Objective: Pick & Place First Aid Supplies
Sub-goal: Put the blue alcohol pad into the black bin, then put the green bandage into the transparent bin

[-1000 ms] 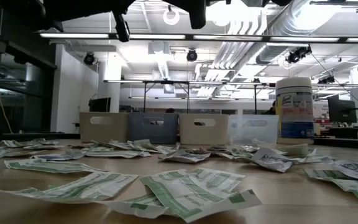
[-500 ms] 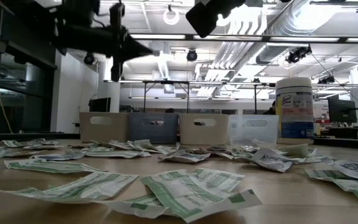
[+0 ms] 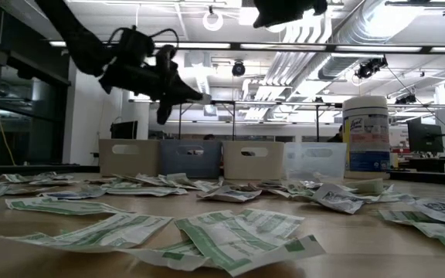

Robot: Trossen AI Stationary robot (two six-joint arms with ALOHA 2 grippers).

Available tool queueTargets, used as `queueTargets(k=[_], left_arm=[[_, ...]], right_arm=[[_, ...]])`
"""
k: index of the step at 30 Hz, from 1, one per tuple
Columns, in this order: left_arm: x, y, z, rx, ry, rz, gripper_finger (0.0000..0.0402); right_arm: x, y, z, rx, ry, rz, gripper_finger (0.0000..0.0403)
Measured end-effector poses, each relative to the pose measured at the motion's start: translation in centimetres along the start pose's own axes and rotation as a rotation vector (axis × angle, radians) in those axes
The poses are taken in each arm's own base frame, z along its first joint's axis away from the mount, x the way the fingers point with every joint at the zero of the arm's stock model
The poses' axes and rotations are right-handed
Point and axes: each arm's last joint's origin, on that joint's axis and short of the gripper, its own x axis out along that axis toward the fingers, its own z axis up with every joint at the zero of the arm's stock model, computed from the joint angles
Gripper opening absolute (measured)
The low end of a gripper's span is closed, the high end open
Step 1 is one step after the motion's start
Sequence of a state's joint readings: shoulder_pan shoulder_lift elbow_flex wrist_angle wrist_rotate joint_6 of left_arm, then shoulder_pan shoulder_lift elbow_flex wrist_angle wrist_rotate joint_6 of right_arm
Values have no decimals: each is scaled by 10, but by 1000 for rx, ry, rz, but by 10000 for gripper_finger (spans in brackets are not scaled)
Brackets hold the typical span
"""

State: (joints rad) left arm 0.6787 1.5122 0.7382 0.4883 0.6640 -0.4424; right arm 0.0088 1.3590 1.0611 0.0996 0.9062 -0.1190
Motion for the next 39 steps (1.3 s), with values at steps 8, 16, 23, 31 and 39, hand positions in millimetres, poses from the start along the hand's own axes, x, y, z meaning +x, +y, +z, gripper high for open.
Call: queueTargets(k=[8, 16, 23, 31, 39], left_arm=[[-1, 12, 19, 110, 171, 174, 0], [0, 17, 24, 172, 186, 272, 0], [10, 32, 8, 114, 260, 267, 10], [10, 34, 8, 122, 262, 288, 113], [0, 20, 19, 193, 228, 212, 170]], right_arm=[[7, -38, -22, 267, 279, 164, 162], [16, -47, -34, 327, 409, 241, 162], [18, -49, -34, 358, 424, 264, 162], [17, -49, -38, 359, 465, 265, 162], [7, -56, -48, 310, 582, 228, 162]])
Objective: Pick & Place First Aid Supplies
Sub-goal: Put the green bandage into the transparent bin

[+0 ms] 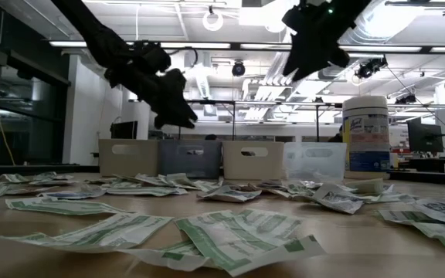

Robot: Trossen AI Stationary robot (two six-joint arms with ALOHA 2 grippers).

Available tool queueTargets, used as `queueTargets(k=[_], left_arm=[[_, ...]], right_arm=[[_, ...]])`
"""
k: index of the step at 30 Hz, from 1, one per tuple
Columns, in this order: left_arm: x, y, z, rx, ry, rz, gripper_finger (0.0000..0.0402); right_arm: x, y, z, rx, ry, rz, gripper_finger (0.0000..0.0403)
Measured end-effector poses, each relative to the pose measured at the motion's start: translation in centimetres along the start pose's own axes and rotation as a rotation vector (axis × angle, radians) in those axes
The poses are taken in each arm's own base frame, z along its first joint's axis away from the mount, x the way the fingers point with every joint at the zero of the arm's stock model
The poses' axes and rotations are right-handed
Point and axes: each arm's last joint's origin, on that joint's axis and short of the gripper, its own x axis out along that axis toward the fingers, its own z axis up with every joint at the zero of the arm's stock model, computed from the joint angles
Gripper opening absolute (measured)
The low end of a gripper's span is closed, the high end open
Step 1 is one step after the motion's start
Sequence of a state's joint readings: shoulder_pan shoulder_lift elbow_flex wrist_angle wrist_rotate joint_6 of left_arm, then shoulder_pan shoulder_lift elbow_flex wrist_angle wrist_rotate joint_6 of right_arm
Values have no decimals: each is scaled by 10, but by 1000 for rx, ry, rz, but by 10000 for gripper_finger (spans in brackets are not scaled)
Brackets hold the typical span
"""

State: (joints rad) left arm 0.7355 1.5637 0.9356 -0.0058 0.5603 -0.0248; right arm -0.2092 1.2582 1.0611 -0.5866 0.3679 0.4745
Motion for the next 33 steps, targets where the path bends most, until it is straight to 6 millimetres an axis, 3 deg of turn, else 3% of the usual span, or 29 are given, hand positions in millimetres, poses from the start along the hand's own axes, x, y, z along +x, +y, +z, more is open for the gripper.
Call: queueTargets(k=[6, 14, 22, 33], left_arm=[[-38, -25, 21, 127, -101, 36, 171], [-87, -83, 24, 285, -138, 102, 171], [-110, -140, -16, 290, -203, 130, 172], [-124, -187, -78, 240, -269, 184, 172]], right_arm=[[-14, -12, -12, 1, 113, -51, 162], [-22, -18, -37, -23, 261, -61, 162], [-27, -5, -65, -45, 372, 35, 162], [-52, 8, -98, 121, 626, -11, 162]])
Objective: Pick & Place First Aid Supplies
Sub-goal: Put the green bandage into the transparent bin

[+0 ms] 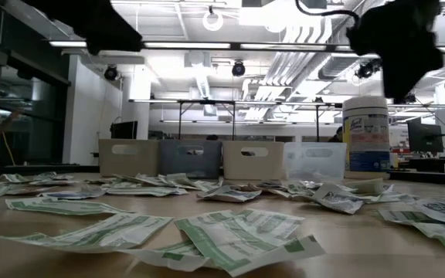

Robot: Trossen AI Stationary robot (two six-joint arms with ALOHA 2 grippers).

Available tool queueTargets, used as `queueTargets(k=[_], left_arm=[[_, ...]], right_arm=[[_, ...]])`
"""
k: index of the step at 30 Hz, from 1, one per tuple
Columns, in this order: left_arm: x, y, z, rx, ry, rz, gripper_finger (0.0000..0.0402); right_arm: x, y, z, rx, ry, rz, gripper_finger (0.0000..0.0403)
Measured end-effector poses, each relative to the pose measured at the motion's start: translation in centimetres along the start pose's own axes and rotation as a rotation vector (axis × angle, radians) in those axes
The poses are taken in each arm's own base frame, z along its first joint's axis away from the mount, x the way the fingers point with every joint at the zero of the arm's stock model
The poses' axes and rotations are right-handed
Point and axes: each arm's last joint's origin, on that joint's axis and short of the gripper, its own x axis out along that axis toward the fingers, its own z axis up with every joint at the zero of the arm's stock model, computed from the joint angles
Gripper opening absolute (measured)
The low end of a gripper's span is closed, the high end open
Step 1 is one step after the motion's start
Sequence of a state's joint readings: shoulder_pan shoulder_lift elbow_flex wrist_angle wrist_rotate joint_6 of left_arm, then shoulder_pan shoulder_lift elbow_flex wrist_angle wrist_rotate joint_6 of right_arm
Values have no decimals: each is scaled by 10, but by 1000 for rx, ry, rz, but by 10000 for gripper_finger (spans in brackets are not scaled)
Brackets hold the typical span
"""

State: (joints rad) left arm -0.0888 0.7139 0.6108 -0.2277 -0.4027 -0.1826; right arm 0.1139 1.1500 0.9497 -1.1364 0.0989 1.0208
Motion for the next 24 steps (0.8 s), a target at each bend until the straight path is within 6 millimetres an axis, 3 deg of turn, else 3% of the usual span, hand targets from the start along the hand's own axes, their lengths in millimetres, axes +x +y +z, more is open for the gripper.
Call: queueTargets(k=[11, 24], left_arm=[[-12, -25, -26, 46, 35, -139, 172], [-54, -11, -58, 12, -108, -313, 172]], right_arm=[[-1, 25, -56, 258, 19, -25, 162], [49, 60, -102, 383, 171, -261, 162]])
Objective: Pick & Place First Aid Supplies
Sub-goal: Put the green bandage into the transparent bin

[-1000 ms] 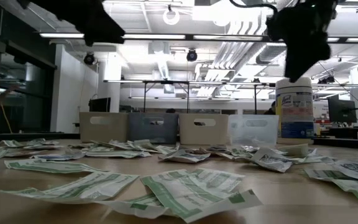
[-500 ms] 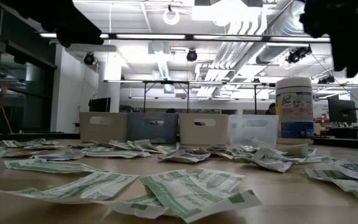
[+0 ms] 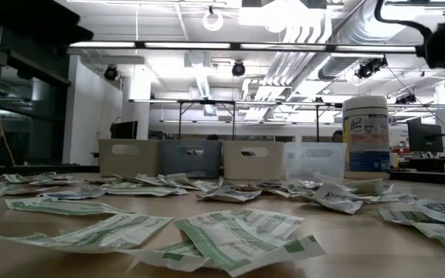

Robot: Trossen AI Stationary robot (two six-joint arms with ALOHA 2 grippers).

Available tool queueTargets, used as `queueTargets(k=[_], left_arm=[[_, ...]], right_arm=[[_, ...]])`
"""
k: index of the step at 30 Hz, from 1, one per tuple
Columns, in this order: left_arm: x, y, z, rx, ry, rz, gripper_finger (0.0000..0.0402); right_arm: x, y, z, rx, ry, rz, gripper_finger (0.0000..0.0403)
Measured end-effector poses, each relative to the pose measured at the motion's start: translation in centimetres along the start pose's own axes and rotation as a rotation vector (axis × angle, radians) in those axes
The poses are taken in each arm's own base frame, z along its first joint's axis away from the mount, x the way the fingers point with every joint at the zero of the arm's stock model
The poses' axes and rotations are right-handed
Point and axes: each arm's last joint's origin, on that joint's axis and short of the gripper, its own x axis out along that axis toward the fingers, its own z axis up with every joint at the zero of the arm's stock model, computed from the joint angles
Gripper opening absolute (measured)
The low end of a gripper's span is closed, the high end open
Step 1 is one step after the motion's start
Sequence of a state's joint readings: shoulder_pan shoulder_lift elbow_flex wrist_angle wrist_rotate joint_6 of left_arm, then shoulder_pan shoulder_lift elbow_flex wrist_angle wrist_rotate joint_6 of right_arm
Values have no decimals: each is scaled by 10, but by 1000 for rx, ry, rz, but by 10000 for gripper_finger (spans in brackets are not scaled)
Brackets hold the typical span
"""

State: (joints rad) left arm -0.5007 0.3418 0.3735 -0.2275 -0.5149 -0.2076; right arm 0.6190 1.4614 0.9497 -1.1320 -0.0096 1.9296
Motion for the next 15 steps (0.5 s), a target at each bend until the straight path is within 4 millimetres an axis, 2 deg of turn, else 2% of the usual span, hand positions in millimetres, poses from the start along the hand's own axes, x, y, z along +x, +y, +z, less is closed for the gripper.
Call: queueTargets(k=[9, 15], left_arm=[[-8, -2, -1, 35, -28, -64, 172], [-8, -2, -1, 37, -25, -74, 172]], right_arm=[[27, 16, -5, 23, -6, -64, 162], [61, 12, -2, 57, 35, 11, 162]])
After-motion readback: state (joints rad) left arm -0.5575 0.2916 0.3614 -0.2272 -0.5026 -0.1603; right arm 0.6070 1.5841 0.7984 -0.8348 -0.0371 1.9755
